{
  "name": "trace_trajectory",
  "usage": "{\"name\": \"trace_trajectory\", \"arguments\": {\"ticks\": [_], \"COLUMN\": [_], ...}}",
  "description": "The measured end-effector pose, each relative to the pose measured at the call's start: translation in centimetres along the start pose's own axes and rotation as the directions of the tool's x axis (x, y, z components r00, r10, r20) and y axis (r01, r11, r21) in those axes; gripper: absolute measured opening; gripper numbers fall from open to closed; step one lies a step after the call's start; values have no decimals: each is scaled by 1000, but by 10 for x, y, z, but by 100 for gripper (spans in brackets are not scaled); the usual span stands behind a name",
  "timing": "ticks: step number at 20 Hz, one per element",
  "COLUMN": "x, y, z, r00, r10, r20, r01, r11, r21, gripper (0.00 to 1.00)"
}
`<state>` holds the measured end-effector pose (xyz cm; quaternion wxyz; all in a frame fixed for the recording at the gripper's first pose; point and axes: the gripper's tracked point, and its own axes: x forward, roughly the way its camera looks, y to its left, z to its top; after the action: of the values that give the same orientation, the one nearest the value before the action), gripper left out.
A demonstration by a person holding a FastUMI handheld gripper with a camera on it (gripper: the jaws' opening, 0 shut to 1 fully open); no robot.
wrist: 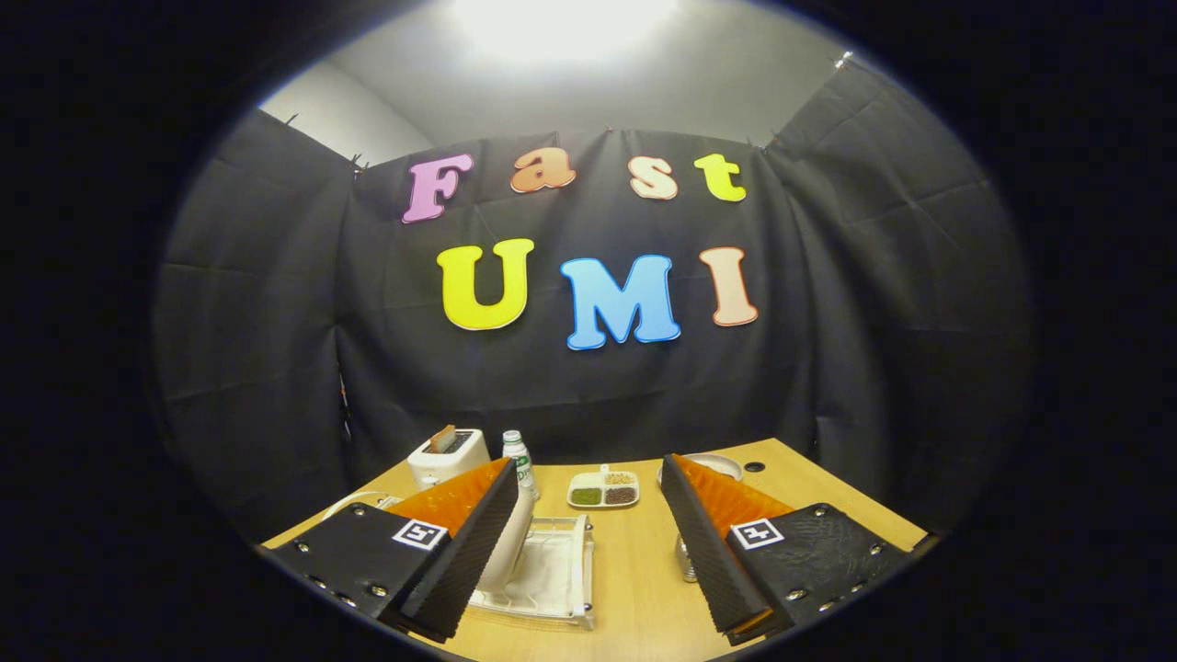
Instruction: Take the plate from the dish rack, then take the spoon from the basket and place it into the plate.
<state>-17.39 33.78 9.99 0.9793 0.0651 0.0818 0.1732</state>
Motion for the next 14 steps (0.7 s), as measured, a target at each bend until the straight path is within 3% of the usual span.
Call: {"name": "trace_trajectory", "arguments": {"ticks": [7,14], "x": [49,100], "y": [48,65], "z": [-54,-119], "r00": [989,947], "r10": [56,47], "r20": [-139,-318], "r01": [-48,-6], "r11": [997,992], "r21": [56,129], "gripper": [97,97]}}
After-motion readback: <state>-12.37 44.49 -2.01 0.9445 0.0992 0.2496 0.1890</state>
